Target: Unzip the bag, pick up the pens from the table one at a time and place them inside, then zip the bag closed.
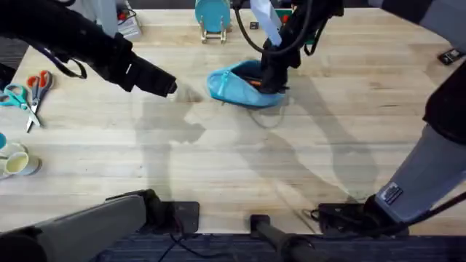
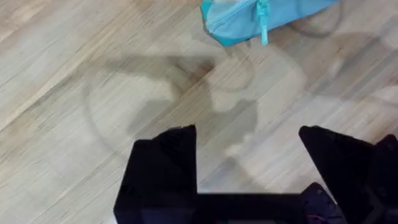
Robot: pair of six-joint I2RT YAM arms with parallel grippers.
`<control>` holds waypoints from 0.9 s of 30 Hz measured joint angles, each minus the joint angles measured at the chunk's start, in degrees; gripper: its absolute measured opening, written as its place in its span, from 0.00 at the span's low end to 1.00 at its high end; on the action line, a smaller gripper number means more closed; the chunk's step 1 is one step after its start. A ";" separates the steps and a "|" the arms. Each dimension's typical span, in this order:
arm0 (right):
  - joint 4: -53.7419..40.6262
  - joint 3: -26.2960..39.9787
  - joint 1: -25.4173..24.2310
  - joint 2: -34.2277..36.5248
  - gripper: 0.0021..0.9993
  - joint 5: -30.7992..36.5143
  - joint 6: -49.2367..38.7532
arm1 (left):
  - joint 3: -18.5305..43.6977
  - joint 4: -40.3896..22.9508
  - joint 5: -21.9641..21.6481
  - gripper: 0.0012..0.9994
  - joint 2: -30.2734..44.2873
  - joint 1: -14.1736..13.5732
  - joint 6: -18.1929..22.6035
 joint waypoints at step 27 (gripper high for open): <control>0.32 0.95 0.04 0.00 1.00 0.00 7.32 | 0.00 0.00 0.00 1.00 0.00 0.00 0.00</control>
